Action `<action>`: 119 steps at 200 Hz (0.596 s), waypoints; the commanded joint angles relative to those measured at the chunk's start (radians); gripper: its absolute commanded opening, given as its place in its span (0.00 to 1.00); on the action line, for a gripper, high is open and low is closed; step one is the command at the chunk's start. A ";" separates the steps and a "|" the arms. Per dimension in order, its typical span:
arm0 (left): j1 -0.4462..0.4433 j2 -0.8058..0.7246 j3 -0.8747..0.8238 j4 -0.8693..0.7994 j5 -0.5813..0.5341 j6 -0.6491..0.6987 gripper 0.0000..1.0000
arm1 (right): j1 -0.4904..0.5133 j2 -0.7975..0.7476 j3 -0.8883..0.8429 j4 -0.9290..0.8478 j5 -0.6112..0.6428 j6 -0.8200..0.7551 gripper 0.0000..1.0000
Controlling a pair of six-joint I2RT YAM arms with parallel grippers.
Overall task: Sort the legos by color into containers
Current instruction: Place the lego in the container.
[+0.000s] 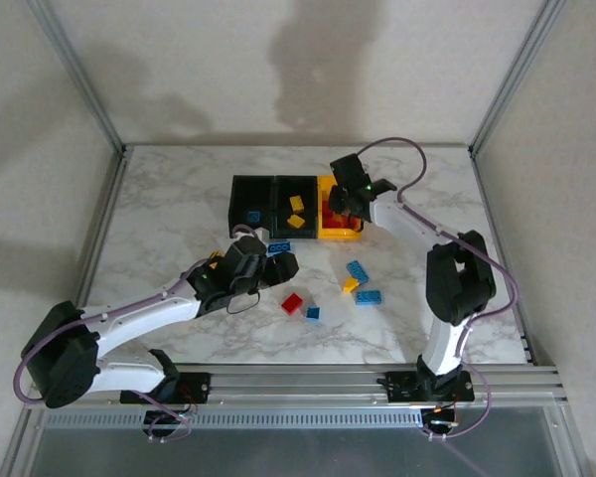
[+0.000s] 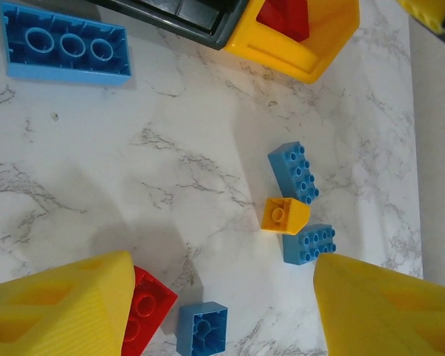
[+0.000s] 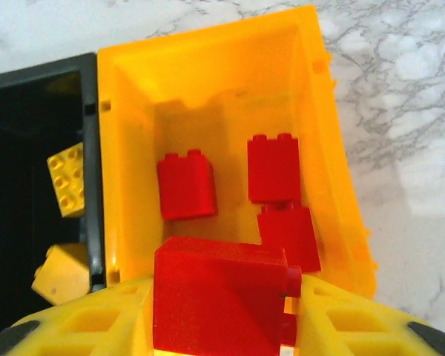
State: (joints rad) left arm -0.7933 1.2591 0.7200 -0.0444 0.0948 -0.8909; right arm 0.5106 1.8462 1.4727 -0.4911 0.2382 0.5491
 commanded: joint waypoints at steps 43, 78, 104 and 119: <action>-0.009 0.021 0.020 0.009 0.020 0.018 0.65 | -0.058 0.213 0.221 -0.049 -0.040 -0.034 0.43; -0.009 0.029 0.024 0.013 0.018 0.022 0.65 | -0.068 0.299 0.312 -0.067 -0.049 -0.037 0.44; -0.009 0.028 0.024 0.020 0.015 0.024 0.65 | -0.075 0.339 0.356 -0.076 -0.063 -0.036 0.46; -0.009 0.032 0.028 0.018 0.017 0.027 0.65 | -0.075 0.362 0.383 -0.089 -0.061 -0.036 0.49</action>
State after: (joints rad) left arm -0.7933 1.2800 0.7200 -0.0410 0.1089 -0.8867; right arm 0.4408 2.1689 1.7981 -0.5434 0.1860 0.5236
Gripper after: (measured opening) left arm 0.651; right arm 0.471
